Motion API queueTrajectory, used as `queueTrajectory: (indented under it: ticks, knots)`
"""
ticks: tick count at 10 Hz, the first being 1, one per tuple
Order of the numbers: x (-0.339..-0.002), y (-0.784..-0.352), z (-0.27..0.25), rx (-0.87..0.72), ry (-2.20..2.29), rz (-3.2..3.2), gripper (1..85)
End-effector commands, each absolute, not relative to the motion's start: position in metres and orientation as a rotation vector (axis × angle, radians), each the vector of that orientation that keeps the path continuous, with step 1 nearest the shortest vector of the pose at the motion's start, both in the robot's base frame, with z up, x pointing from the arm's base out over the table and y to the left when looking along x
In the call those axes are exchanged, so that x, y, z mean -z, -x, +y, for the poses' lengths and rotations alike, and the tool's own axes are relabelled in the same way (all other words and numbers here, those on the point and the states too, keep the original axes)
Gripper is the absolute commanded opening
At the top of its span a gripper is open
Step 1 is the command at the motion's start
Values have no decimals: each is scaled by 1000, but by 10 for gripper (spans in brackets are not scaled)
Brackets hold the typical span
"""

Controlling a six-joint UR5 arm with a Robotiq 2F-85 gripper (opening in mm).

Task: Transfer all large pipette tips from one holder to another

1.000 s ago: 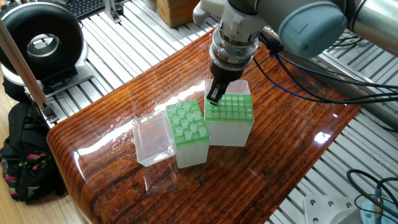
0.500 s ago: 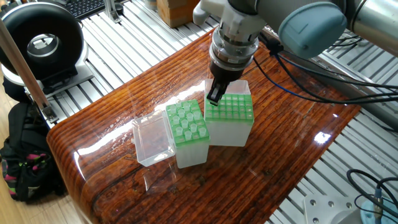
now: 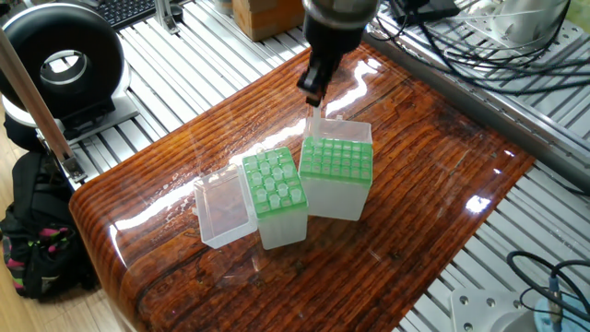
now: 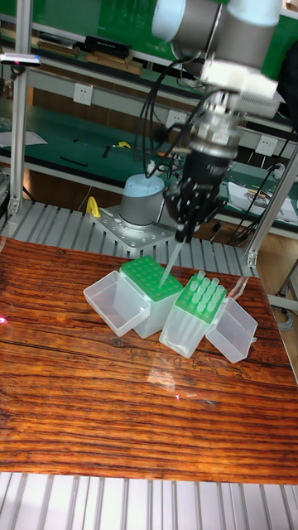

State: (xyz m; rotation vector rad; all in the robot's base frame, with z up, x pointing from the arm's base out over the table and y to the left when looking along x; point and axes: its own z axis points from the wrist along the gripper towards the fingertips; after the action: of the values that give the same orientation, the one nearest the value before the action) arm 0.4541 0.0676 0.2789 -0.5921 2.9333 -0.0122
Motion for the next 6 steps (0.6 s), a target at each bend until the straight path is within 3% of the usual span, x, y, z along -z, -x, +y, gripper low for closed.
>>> queueTrajectory:
  ticks: [1, 6]
  knots:
    - [-315, -449, 77, -38, 586, 2938, 77]
    - [-335, -482, 94, -75, 549, 2833, 103]
